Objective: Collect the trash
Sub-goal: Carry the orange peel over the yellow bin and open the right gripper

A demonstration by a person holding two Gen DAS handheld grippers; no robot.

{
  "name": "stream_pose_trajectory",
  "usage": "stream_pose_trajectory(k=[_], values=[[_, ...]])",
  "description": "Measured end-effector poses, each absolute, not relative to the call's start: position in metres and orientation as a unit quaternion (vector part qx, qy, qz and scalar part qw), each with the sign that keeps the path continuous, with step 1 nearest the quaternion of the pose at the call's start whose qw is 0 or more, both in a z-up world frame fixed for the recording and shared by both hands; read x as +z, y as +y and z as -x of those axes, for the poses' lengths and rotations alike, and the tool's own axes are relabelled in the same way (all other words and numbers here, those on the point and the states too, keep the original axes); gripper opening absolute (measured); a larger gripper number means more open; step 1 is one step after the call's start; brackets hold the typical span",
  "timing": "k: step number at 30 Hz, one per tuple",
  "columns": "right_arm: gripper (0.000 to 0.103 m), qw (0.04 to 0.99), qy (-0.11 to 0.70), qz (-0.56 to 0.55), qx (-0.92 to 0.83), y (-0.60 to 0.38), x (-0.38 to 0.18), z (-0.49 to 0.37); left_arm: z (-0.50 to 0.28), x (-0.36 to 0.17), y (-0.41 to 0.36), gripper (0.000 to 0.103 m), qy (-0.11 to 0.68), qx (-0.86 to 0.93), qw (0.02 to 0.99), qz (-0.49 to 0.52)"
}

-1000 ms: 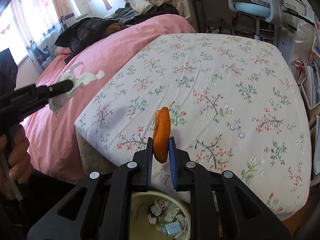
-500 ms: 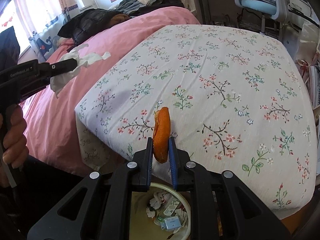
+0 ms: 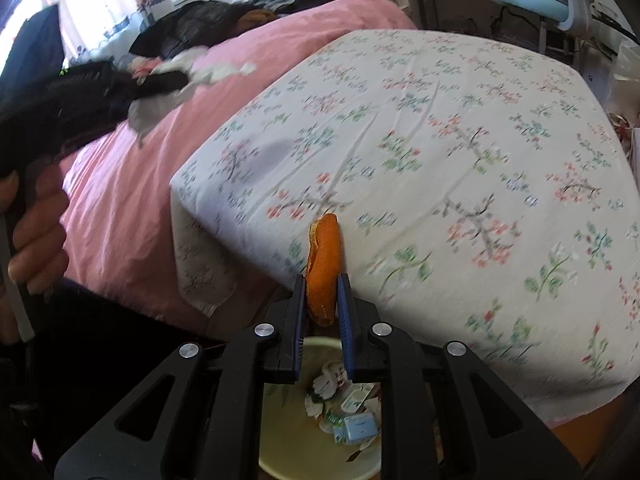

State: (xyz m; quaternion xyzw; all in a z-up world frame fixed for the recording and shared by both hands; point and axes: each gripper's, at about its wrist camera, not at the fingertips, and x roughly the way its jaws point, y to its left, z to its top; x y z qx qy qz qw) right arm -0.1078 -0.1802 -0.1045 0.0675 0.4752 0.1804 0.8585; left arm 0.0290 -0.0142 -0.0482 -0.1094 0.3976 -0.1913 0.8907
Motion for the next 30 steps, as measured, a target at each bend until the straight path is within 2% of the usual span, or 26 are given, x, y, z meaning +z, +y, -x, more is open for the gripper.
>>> stream_pose_trajectory(k=[10, 14, 22, 26, 30], values=[[0.016, 0.811, 0.545, -0.042, 0.207, -0.153, -0.135, 0.136, -0.029, -0.049, -0.014, 0.013, 0.398, -0.191, 0.891, 0.110], [0.026, 0.794, 0.572, -0.034, 0.203, -0.150, -0.147, 0.142, -0.029, -0.048, -0.013, 0.013, 0.397, -0.191, 0.891, 0.110], [0.037, 0.819, 0.541, -0.074, 0.174, -0.171, -0.135, 0.140, -0.029, -0.049, -0.015, 0.013, 0.400, -0.191, 0.890, 0.106], [0.049, 0.842, 0.508, -0.095, 0.154, -0.190, -0.117, 0.135, -0.025, -0.052, -0.019, 0.013, 0.405, -0.192, 0.889, 0.094], [0.053, 0.858, 0.480, -0.124, 0.131, -0.206, -0.105, 0.133, -0.017, -0.057, -0.027, 0.013, 0.415, -0.198, 0.885, 0.077]])
